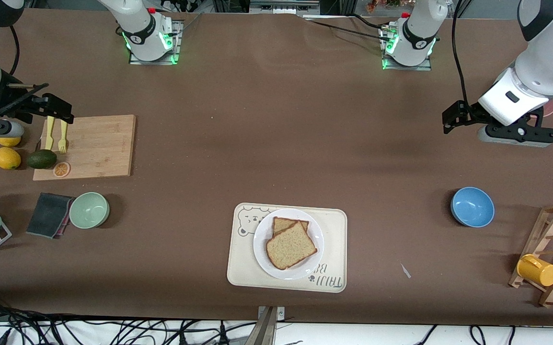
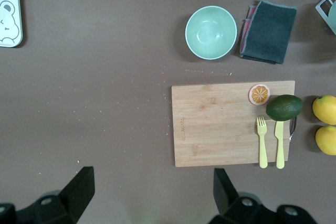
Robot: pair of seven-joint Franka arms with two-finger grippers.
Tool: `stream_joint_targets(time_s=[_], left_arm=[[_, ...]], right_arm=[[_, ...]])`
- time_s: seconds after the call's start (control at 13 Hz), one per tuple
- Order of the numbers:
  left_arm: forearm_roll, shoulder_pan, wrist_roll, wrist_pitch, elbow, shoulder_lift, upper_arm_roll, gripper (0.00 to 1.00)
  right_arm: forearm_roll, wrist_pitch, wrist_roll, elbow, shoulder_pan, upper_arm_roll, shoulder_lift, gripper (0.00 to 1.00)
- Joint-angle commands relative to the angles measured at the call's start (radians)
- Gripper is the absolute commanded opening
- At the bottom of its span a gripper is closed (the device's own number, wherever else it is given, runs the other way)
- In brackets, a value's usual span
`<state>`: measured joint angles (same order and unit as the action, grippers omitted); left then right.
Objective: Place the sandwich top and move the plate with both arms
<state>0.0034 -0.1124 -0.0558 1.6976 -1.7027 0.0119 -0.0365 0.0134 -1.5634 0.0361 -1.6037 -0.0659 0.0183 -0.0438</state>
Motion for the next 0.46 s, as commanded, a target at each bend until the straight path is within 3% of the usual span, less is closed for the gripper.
stream_joint_targets(time_s=[0.0,0.39], left_arm=[[-0.016,-0.006,0.007,-0.015,-0.003,-0.013,0.006,1.0],[-0.016,-0.007,0.007,-0.023,-0.003,-0.013,0.006,1.0]], right_arm=[[0.01,0.003,0.005,0.014,0.008,-0.006,-0.002,1.0],[0.01,0.005,0.007,0.011,0.008,-0.006,-0.002,1.0]])
